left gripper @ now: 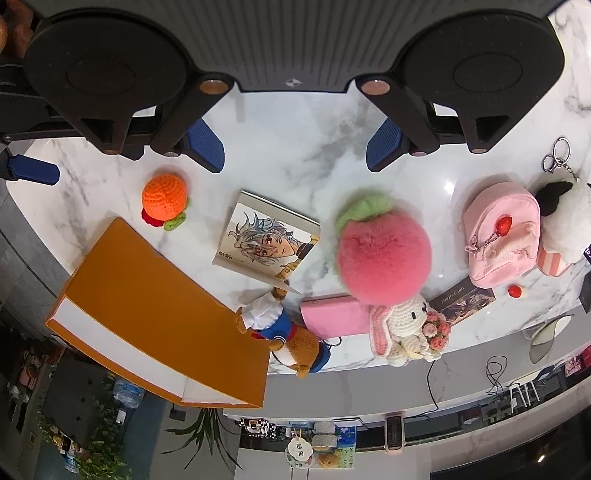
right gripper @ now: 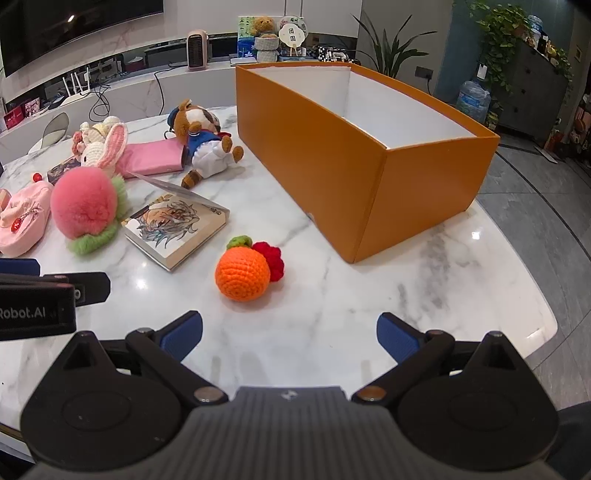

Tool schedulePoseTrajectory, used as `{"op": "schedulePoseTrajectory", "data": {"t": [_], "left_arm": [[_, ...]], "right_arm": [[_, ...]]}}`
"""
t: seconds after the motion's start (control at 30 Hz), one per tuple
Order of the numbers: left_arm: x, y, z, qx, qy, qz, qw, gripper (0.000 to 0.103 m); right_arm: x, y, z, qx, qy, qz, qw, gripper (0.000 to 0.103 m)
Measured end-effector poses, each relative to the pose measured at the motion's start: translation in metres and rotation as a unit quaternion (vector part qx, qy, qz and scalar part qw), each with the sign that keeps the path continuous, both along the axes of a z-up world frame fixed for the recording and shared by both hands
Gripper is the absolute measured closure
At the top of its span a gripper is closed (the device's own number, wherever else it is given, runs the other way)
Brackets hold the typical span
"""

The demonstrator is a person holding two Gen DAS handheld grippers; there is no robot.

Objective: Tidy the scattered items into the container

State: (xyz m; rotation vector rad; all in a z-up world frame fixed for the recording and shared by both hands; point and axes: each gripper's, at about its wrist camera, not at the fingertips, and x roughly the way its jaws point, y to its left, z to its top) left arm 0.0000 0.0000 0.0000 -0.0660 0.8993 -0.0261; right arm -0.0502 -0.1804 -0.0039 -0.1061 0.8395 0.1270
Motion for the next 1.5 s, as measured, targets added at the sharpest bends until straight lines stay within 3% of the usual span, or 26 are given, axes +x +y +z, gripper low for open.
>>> {"op": "schedulePoseTrajectory", "data": {"t": [1.5], "left_arm": [[0.0003, -0.0012, 0.0003, 0.006, -0.002, -0.001, 1.0, 0.003]], "right_arm": [[0.0001, -0.0014, -0.0008, 0.005, -0.001, -0.001, 1.0, 0.002]]}}
